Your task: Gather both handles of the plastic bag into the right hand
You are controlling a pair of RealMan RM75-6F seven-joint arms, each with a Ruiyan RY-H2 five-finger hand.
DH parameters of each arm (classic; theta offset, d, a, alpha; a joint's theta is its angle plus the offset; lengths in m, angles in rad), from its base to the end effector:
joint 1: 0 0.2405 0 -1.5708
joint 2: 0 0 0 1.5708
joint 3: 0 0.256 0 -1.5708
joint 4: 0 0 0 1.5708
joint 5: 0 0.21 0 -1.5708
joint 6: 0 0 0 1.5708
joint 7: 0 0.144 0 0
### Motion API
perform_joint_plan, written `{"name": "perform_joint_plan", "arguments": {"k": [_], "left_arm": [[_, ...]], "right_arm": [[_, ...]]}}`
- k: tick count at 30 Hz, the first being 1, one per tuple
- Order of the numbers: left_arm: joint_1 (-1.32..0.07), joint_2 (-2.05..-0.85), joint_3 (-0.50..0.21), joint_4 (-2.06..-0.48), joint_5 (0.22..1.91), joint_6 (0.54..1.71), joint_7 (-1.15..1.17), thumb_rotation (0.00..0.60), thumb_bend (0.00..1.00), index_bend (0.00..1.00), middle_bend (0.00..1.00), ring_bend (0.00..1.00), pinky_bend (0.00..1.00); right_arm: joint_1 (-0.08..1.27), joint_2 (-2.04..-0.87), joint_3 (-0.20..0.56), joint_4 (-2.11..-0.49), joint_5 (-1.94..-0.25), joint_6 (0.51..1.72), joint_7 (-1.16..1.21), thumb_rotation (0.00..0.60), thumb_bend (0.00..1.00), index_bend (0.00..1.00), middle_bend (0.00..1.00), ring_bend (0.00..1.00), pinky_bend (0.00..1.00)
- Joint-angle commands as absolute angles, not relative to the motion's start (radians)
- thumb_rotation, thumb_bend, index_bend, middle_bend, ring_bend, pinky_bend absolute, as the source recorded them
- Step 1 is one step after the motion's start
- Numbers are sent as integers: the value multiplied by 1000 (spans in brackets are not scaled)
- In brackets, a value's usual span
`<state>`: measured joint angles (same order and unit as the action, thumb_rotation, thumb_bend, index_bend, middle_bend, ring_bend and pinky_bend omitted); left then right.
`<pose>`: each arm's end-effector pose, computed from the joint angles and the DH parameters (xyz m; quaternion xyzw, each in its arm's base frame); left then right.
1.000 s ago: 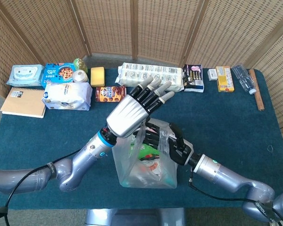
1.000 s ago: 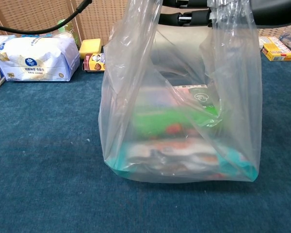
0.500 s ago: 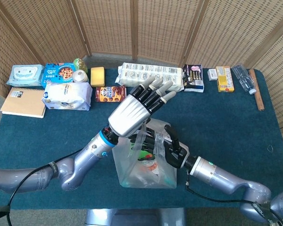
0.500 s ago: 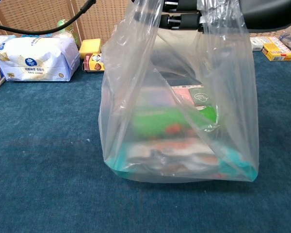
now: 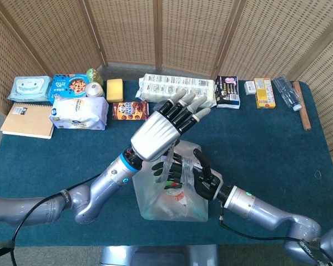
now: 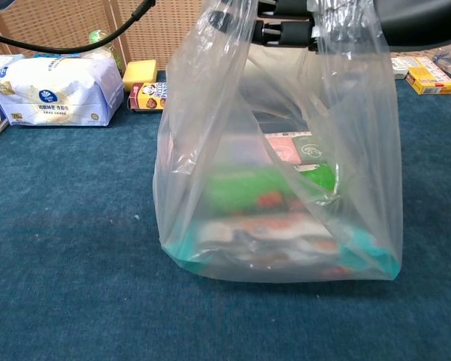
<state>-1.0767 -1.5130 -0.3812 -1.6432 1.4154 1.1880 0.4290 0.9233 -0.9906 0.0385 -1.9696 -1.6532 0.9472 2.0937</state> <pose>0.0672 0.3411 0.0592 -0.7043 -0.0882 -0.6226 0.3294 -0.0528 -0.2799 0.0938 -0.2592 0.8443 -0.3875 0.2642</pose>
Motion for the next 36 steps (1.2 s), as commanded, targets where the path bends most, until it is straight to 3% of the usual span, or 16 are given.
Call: {"name": "perform_joint_plan", "arguments": {"k": [1, 10, 22, 36], "left_arm": [[-1071, -1493, -396, -1675, 1378, 1173, 413, 600, 0, 0, 19, 0, 83], [-1073, -1449, -411, -1726, 1294, 1122, 415, 600, 0, 0, 19, 0, 83], [-1110, -1490, -425, -1701, 1260, 1112, 407, 600, 0, 0, 19, 0, 83], [-1134, -1504, -423, -1697, 1247, 1111, 423, 600, 0, 0, 19, 0, 83]], "right_arm": [[920, -987, 37, -1970, -1655, 949, 2096, 114, 137, 132, 324, 284, 244], [920, -982, 33, -1971, -1667, 948, 2103, 114, 137, 138, 379, 353, 275], [920, -974, 33, -1975, -1655, 939, 2107, 111, 138, 168, 401, 389, 299], [924, -972, 35, -1976, -1652, 924, 2125, 114, 146, 334, 511, 533, 397]]}}
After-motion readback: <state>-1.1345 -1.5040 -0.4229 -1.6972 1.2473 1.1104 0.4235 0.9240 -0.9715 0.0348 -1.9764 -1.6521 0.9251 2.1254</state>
